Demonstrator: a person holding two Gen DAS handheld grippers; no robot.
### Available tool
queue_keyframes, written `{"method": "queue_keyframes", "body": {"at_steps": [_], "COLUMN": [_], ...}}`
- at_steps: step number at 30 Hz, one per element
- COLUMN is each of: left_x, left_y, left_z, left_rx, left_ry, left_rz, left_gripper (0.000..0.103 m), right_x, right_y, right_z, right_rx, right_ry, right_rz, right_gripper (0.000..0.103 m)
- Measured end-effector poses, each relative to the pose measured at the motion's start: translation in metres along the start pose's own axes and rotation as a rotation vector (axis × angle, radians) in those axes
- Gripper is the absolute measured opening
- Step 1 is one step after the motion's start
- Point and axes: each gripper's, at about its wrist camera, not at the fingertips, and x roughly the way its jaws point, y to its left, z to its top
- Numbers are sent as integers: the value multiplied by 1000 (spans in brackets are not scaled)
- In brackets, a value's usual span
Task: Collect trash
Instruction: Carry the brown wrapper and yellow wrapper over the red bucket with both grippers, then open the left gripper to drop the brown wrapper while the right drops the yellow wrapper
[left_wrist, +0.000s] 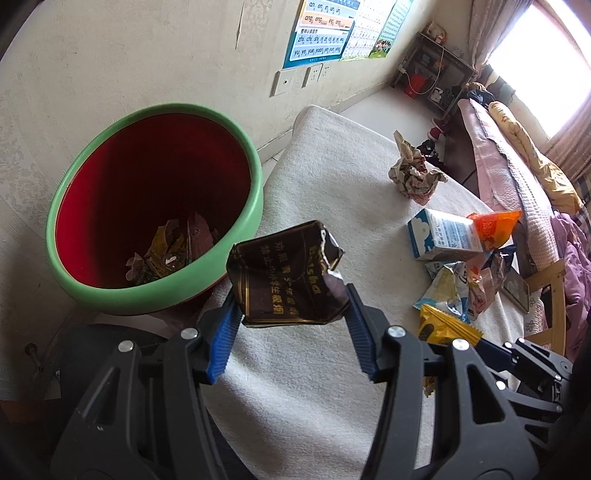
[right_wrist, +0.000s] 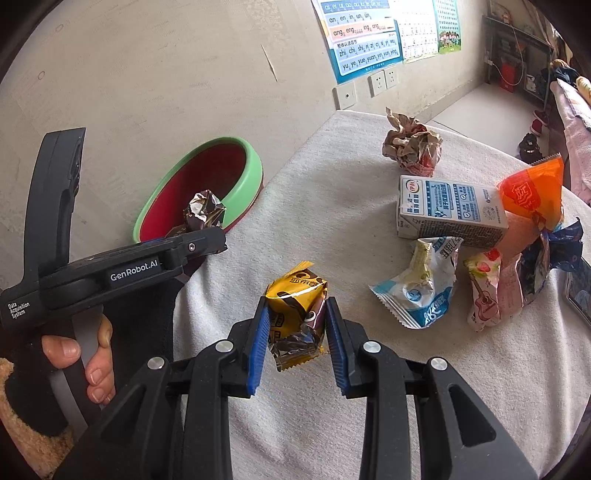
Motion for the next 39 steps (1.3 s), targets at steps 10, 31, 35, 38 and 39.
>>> {"method": "queue_keyframes", "body": {"at_steps": [10, 31, 35, 38, 39], "left_x": [-9, -19, -19, -20, -21], "left_y": [20, 105, 115, 123, 125], "left_z": [4, 33, 41, 43, 44], "left_rx": [-46, -125, -143, -171, -182], "left_ry": [-31, -76, -86, -94, -100], "left_rz": [23, 178, 195, 210, 212], "left_gripper": [52, 52, 52, 68, 71], "right_x": [2, 40, 51, 56, 55], "right_y": [14, 87, 102, 108, 108], "right_z": [13, 110, 128, 136, 137], "right_rx": [-30, -110, -110, -93, -88], "right_ry": [-8, -64, -65, -60, -63], "right_rz": [10, 150, 175, 194, 194], "right_gripper": [30, 30, 33, 42, 49]}}
